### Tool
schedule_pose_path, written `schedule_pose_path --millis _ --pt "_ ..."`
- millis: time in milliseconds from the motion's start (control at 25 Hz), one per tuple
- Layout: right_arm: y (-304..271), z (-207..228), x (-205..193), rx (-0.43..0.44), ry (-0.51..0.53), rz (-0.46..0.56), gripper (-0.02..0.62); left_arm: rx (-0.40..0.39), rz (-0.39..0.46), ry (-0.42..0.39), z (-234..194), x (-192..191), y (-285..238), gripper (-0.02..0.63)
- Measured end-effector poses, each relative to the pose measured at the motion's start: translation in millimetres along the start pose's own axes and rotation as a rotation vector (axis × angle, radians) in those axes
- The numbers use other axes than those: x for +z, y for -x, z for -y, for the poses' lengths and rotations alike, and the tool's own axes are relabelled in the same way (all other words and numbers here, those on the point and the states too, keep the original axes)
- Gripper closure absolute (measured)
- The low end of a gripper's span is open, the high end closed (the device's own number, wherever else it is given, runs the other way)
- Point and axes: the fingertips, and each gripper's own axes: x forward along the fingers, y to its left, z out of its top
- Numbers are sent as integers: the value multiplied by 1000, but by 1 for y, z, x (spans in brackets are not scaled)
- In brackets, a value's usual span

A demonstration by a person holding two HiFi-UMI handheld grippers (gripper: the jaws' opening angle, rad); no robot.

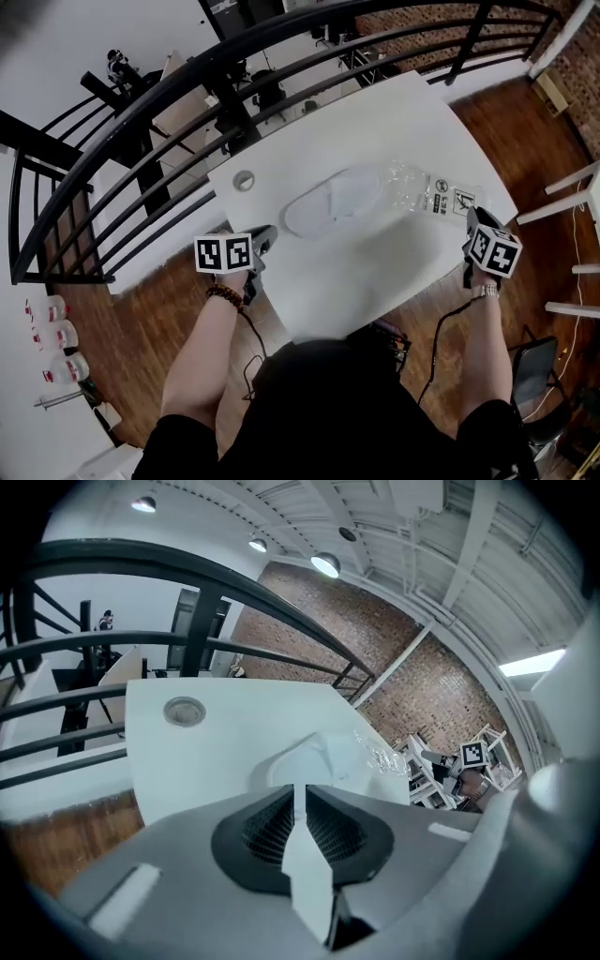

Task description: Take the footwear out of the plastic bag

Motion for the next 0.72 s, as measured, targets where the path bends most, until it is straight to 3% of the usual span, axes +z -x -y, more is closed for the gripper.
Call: schedule_pose_path --millis 200,720 --pt "25 -40 -2 25 41 45 603 -32 15 -95 10 1 15 589" --pt "84 -120 -7 141 150 97 603 -97 58 -343 83 5 42 589"
